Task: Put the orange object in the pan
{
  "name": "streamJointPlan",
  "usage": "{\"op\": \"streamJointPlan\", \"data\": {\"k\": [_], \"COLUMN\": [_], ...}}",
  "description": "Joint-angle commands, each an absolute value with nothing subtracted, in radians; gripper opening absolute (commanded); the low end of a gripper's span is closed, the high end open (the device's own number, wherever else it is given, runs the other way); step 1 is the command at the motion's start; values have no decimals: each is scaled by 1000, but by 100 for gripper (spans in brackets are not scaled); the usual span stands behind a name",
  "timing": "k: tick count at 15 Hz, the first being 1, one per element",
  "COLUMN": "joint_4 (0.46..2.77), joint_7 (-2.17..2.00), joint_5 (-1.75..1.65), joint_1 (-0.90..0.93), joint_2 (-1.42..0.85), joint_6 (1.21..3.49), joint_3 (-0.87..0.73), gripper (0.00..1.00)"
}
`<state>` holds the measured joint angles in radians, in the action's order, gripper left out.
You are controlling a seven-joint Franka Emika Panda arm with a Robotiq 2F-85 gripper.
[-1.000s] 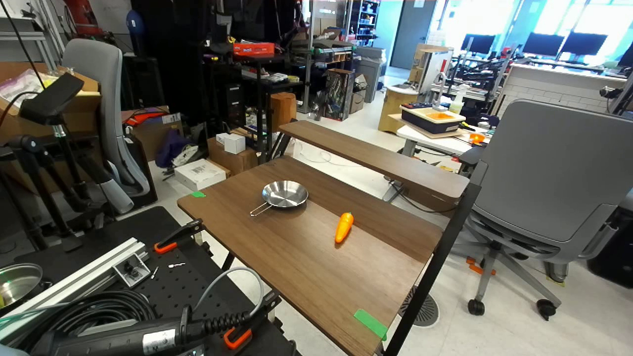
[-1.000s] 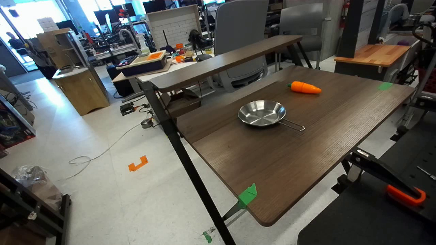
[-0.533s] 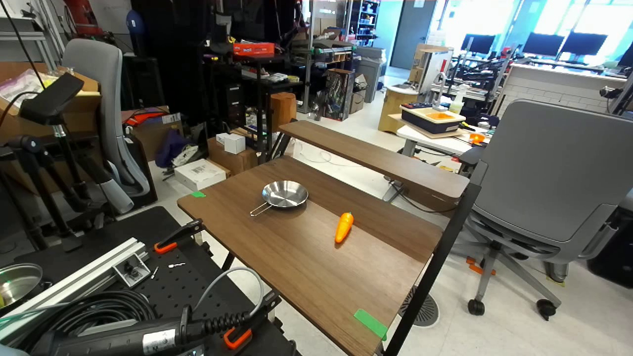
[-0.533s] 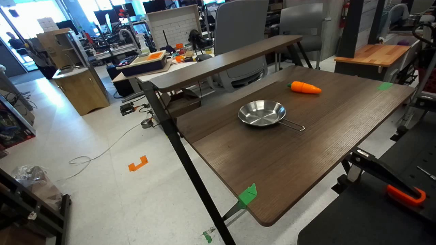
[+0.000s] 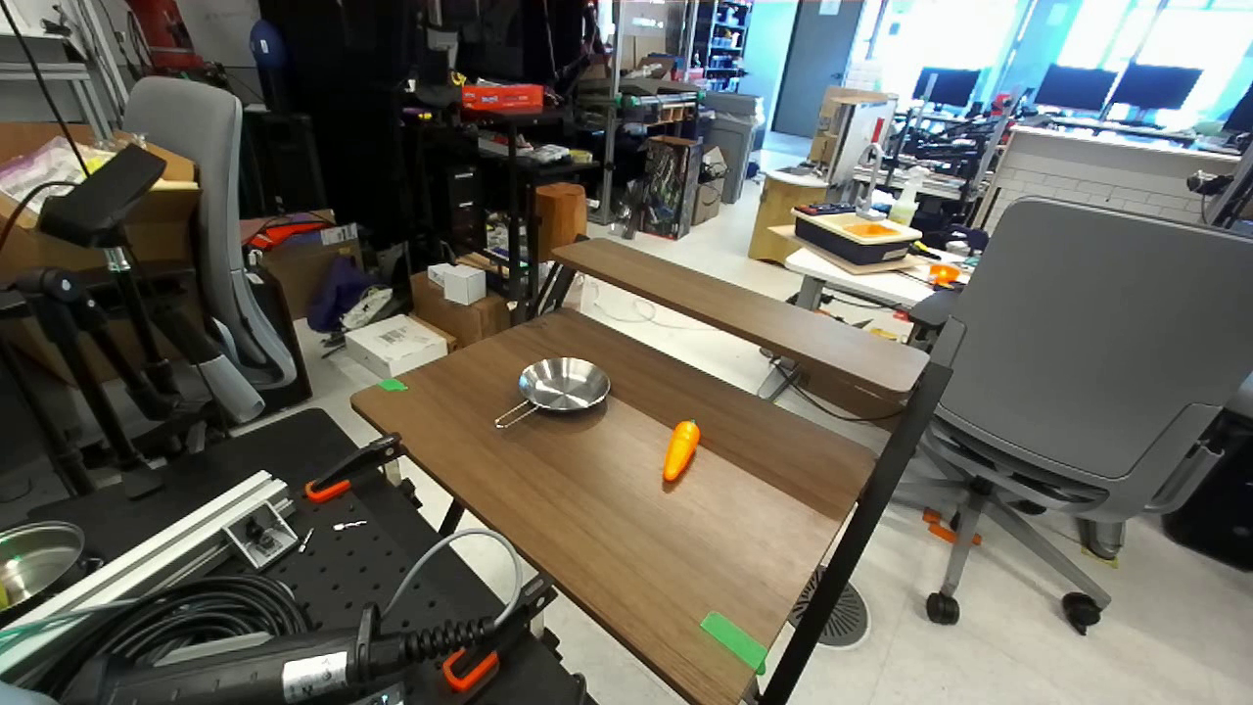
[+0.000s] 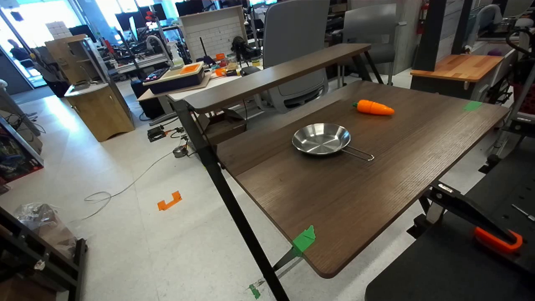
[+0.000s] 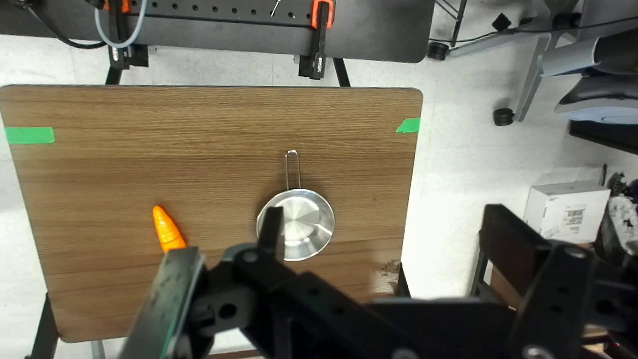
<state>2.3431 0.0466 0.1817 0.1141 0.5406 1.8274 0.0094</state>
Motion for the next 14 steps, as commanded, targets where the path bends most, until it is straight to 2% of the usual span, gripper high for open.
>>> {"op": "streamJointPlan", "data": {"k": [1, 14], "joint_4": [2346, 2367], "joint_7": [38, -1], "joint_5": [170, 118], "joint_1": [91, 80], "joint_2": [532, 456], "joint_6": [1829, 1818], "joint_3": [22, 33], "gripper": [100, 100]}}
